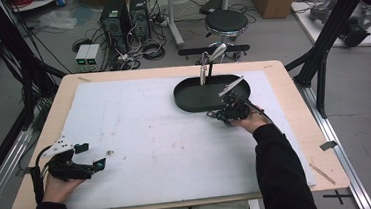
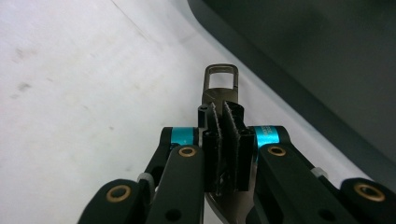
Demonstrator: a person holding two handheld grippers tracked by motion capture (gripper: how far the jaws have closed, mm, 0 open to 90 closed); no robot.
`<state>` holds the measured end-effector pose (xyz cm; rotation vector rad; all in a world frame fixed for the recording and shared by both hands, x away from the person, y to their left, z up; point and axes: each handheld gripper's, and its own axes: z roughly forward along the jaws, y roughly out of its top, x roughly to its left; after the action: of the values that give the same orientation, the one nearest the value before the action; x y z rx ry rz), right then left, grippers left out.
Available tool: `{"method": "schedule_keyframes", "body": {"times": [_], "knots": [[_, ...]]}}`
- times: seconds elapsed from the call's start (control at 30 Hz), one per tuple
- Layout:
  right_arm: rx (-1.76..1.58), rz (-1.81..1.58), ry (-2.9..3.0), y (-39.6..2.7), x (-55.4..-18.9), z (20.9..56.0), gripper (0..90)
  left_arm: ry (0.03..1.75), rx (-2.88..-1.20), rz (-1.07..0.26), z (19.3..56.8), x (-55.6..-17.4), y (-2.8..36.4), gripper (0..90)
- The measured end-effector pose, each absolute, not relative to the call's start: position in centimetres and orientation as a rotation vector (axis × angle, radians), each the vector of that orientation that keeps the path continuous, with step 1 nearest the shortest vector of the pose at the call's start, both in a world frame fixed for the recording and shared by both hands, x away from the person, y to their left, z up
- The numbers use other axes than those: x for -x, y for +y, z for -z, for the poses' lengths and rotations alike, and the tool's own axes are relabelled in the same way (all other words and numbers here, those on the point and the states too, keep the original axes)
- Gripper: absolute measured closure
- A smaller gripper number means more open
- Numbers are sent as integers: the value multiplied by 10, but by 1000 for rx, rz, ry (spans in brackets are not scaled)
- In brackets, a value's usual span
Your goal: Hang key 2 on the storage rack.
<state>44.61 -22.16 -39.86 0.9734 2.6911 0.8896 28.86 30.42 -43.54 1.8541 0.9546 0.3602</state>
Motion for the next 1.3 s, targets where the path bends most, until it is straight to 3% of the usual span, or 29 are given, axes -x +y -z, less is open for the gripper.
{"method": "schedule_keyframes", "body": {"times": [0.5, 1.3], "knots": [[-978, -1110, 2598, -236, -436, 361, 866, 951, -1849, -356, 435, -288, 304, 27], [-947, -1250, 2504, -223, -447, 305, 864, 950, -1849, -354, 435, -289, 304, 27]]}}
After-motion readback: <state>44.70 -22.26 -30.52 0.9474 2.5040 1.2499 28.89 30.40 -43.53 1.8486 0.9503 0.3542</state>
